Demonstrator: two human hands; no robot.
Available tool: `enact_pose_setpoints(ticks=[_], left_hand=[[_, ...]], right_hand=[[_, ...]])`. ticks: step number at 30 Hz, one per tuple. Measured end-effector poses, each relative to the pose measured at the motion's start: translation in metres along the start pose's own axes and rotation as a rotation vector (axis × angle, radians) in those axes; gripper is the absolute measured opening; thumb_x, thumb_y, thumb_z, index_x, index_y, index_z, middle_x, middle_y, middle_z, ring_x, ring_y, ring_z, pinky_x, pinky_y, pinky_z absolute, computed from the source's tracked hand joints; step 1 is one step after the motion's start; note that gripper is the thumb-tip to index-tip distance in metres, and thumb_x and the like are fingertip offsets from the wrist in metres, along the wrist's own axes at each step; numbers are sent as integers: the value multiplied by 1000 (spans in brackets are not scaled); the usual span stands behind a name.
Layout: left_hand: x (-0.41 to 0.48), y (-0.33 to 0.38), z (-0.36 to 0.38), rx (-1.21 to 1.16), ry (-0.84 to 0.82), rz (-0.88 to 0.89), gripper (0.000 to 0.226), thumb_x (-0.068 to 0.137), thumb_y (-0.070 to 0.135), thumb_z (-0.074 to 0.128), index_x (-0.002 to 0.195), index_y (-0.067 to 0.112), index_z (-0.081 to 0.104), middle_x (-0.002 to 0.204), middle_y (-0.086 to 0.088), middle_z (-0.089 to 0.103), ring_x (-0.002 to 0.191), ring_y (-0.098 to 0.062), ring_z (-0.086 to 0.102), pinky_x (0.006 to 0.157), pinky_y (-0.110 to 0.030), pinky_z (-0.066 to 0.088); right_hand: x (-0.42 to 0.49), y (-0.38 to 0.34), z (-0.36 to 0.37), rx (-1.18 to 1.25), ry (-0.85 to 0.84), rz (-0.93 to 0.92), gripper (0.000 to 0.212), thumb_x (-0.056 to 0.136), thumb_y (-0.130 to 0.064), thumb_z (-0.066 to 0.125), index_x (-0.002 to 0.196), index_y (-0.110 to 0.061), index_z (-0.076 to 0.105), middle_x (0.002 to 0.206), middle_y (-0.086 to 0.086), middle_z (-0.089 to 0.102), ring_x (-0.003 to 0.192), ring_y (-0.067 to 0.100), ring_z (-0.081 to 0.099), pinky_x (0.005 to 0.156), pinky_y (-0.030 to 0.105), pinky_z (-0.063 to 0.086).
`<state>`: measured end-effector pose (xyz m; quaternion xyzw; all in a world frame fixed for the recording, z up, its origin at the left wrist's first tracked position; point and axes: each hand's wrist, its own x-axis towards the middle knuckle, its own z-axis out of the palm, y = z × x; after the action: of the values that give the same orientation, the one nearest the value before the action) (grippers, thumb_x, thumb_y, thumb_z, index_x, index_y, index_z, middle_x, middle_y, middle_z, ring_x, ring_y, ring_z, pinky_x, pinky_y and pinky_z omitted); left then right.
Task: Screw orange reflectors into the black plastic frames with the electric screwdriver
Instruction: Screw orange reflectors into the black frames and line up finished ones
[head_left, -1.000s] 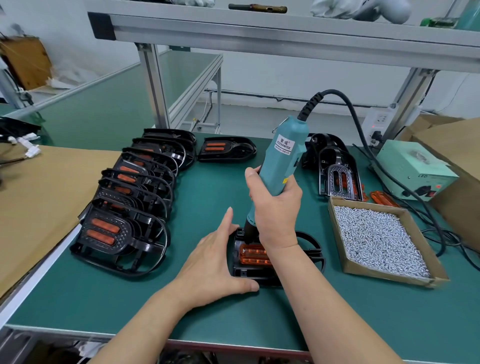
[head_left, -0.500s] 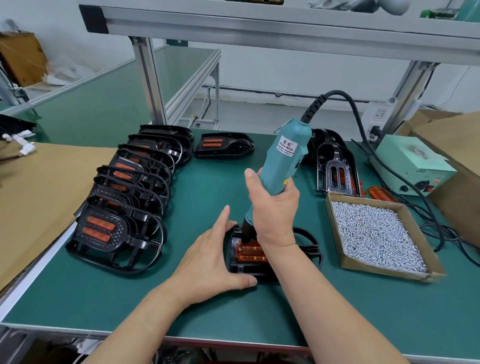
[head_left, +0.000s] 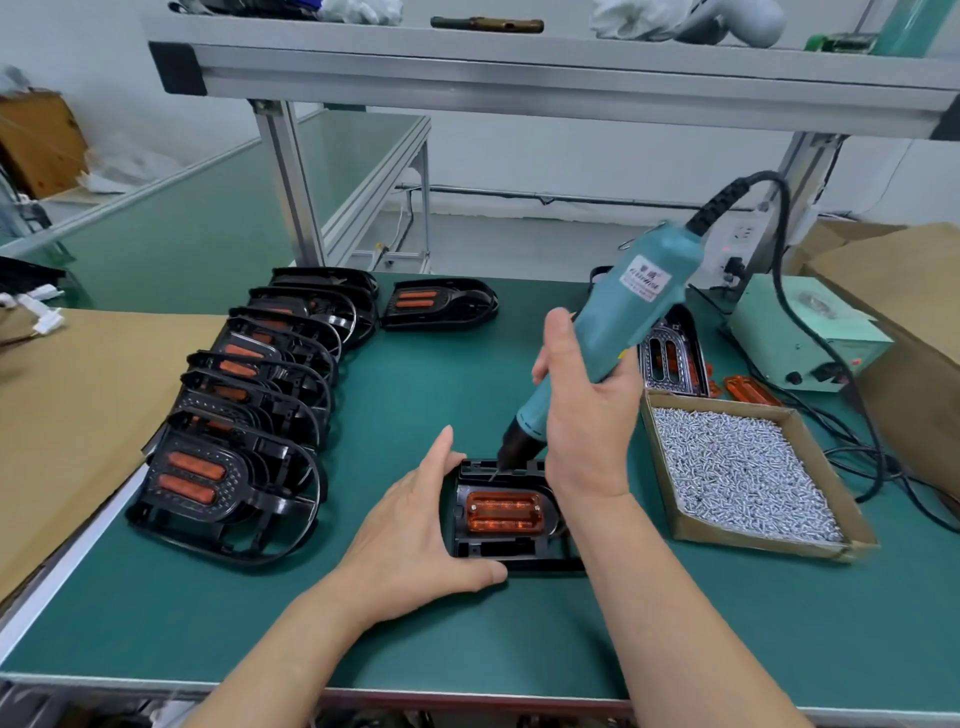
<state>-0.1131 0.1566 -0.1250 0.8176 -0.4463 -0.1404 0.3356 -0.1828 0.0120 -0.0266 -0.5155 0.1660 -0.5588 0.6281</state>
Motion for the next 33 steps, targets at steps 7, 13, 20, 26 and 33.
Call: enact_pose_setpoints(ticks=[7, 13, 20, 26, 33], left_hand=[[-1, -2, -1, -4, -10, 8, 140, 48, 78, 76, 149, 53, -17, 150, 38, 27, 139, 6, 31, 111, -27, 33], [-1, -4, 0, 4, -10, 4, 139, 46, 79, 76, 147, 57, -18, 141, 49, 22, 137, 9, 29, 106, -22, 30], [0, -4, -1, 5, -9, -1, 139, 46, 77, 77, 149, 55, -15, 140, 50, 22, 137, 8, 32, 104, -22, 32], [-1, -2, 0, 3, -1, -4, 138, 47, 74, 77, 148, 57, -15, 139, 51, 22, 137, 8, 33, 104, -23, 33], [-3, -1, 0, -2, 8, -4, 138, 48, 75, 78, 148, 58, -16, 139, 52, 21, 135, 10, 33, 104, -24, 34]], right_hand=[[51, -11, -43, 59, 239, 106, 23, 98, -40, 60, 99, -20, 48, 60, -15, 58, 58, 6, 54, 58, 22, 48], [86, -4, -106, 103, 430, 387, 19, 105, -31, 47, 111, -12, 49, 93, 7, 60, 68, 13, 64, 60, 27, 56], [97, 9, -147, 5, 544, 545, 23, 105, -26, 48, 121, -11, 40, 94, 6, 58, 81, 17, 65, 58, 30, 56], [100, 21, -161, -112, 508, 629, 21, 100, -16, 58, 116, -8, 47, 91, 5, 62, 81, 17, 65, 79, 39, 59], [95, 30, -166, -328, 486, 579, 41, 96, -17, 63, 130, -6, 43, 115, 10, 60, 94, 21, 63, 86, 37, 55]])
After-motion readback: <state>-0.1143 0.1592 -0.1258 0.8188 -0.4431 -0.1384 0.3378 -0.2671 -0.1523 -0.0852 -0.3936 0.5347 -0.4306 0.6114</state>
